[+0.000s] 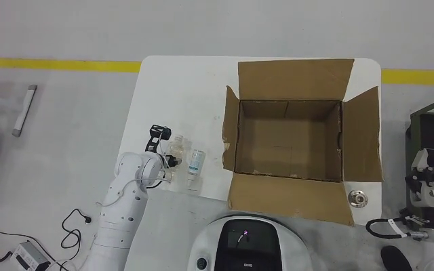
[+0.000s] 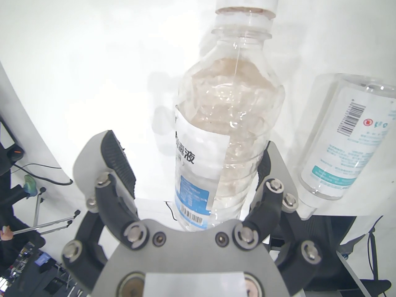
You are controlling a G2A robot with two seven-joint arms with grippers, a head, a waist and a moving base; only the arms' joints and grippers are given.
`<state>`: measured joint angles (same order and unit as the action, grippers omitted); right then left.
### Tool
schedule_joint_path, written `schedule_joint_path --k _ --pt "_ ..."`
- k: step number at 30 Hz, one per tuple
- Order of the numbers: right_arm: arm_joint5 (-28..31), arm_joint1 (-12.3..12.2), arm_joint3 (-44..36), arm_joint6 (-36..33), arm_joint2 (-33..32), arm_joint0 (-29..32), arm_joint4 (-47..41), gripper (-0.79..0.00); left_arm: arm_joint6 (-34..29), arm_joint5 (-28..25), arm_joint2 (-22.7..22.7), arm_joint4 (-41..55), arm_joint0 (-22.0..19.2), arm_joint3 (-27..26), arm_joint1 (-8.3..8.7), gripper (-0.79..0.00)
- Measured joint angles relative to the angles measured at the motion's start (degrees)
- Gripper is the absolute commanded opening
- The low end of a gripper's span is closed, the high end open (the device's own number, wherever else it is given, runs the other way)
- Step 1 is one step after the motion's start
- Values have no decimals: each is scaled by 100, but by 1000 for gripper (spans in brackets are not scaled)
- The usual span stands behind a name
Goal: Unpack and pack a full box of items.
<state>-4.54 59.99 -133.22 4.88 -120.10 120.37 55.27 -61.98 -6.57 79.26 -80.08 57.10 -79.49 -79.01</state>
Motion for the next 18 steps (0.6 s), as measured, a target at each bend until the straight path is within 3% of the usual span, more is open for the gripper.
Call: schedule_joint_path --k 5,8,11,13,18 --pt "0 0 0 0 0 0 0 -785 -113 -153 -24 117 55 -43 19 -92" --pt "0 0 0 0 0 0 0 -785 -165 -242 -61 149 93 -93 31 -416" --pt "0 0 0 0 0 0 0 -785 -180 -279 -100 166 123 -140 40 -536" --pt "0 0 0 0 0 0 0 -785 -180 -282 -123 170 133 -142 46 -776" --pt "0 0 0 0 0 0 0 -785 -145 -298 -143 119 142 -207 70 -785"
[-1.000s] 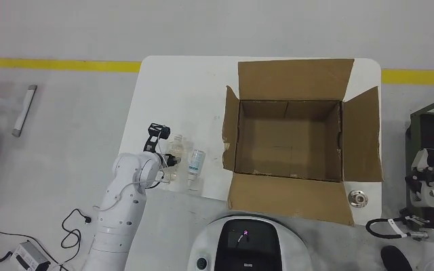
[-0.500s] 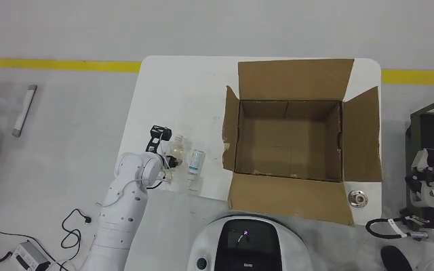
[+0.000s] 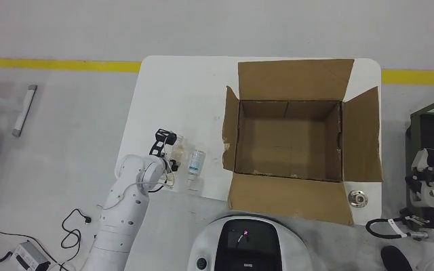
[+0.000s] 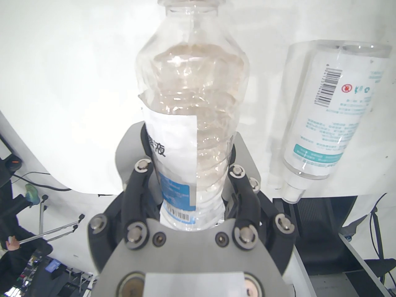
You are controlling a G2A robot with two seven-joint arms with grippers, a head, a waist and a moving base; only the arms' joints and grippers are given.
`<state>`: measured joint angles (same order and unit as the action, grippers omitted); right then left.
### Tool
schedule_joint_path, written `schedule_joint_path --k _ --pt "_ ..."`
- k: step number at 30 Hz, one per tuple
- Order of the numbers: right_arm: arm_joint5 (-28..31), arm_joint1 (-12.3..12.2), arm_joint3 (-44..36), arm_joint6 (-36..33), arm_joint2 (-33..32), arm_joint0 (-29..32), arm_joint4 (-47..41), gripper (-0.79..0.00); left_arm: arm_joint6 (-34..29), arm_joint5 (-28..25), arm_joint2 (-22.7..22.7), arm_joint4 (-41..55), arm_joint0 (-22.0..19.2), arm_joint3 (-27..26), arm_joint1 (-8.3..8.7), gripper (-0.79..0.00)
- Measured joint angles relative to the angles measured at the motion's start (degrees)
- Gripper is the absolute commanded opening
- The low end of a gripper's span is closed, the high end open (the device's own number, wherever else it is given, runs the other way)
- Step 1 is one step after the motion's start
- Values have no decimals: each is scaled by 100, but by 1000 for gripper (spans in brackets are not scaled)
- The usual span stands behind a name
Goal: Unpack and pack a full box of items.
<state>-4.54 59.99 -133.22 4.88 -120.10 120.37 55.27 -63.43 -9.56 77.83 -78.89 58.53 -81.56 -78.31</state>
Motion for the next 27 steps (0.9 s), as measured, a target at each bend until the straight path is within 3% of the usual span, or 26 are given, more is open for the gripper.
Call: schedule_joint_path --k 8,15,21,27 --pt "0 0 0 0 0 0 0 -785 -323 3 246 263 177 -850 62 -785" --pt "0 0 0 0 0 0 0 -785 -1077 87 585 869 192 -2187 120 -785" --pt "50 30 92 -72 -19 -141 26 -785 -1869 286 564 1526 -177 -3028 137 -785" --pt "113 86 103 -130 13 -166 134 -785 -1909 533 280 1544 -534 -3234 139 -785"
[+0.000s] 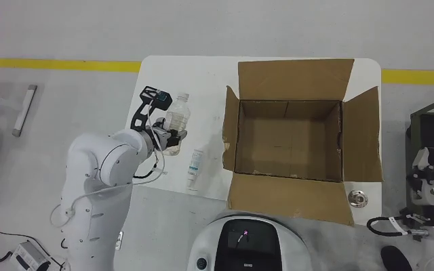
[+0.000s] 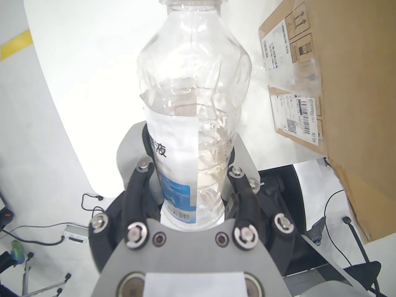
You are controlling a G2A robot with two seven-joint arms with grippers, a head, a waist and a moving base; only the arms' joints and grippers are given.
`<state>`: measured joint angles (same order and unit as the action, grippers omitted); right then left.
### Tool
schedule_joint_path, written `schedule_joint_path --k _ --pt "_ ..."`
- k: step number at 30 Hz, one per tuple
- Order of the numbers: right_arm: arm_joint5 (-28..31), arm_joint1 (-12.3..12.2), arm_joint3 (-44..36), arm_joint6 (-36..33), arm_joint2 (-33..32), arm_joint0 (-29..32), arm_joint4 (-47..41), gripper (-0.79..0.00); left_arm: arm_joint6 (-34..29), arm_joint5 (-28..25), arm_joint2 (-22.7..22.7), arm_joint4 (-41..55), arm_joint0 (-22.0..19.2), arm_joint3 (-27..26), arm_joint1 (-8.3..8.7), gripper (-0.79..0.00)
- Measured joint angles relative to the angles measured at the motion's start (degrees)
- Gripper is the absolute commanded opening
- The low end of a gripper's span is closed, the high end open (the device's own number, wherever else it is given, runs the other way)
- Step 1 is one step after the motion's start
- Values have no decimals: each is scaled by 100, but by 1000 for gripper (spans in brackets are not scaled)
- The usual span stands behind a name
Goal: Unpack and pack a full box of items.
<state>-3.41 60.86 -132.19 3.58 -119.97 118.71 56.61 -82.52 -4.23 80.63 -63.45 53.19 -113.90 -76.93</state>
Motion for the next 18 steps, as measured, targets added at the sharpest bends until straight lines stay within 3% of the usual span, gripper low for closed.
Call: schedule_joint_path --k 11,18 --pt "121 49 517 -369 -65 -465 -21 -785 26 36 -42 29 -59 -20 4 -785" --pt "468 57 784 -672 408 -793 143 -785 26 36 -42 29 -59 -20 4 -785"
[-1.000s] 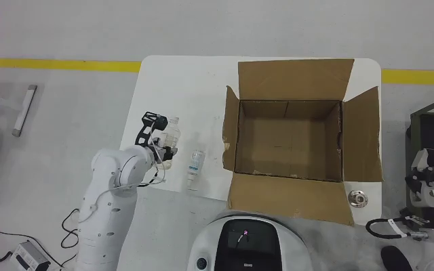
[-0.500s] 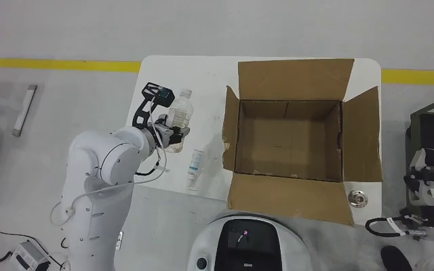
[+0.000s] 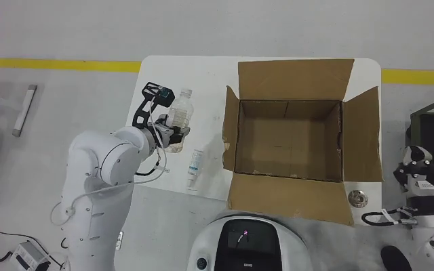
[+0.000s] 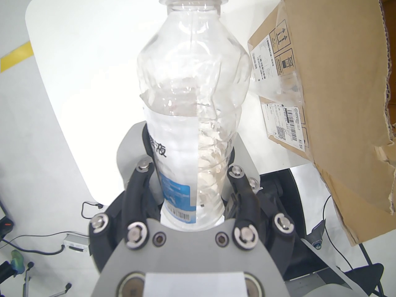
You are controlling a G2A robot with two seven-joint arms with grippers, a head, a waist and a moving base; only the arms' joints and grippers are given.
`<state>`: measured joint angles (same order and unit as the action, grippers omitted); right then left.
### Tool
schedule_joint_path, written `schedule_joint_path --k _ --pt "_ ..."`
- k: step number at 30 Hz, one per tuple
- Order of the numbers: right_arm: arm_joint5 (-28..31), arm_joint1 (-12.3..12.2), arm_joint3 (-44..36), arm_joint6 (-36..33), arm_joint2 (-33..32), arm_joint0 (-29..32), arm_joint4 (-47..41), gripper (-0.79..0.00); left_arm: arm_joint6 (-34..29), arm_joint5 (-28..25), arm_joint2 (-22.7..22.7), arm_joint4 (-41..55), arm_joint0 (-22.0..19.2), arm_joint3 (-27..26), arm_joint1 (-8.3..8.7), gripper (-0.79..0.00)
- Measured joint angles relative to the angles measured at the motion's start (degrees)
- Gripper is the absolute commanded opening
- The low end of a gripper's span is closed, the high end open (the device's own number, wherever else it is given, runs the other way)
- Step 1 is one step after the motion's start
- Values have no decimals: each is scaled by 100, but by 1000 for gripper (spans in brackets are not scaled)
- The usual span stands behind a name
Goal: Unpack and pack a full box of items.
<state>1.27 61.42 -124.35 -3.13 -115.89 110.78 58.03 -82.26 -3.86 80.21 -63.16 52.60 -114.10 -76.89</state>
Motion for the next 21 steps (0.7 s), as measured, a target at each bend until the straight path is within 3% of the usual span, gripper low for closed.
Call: schedule_joint_path --k 8,14,21 --pt "-31 34 55 -102 432 -290 307 -785 283 -81 -11 214 67 -147 14 -785" --pt "-16 66 93 -103 479 -335 407 -785 222 -204 -181 929 -449 -332 14 -785" --pt "-63 115 70 -73 398 -264 405 -785 338 -121 -420 2113 -1061 14 -13 -785"
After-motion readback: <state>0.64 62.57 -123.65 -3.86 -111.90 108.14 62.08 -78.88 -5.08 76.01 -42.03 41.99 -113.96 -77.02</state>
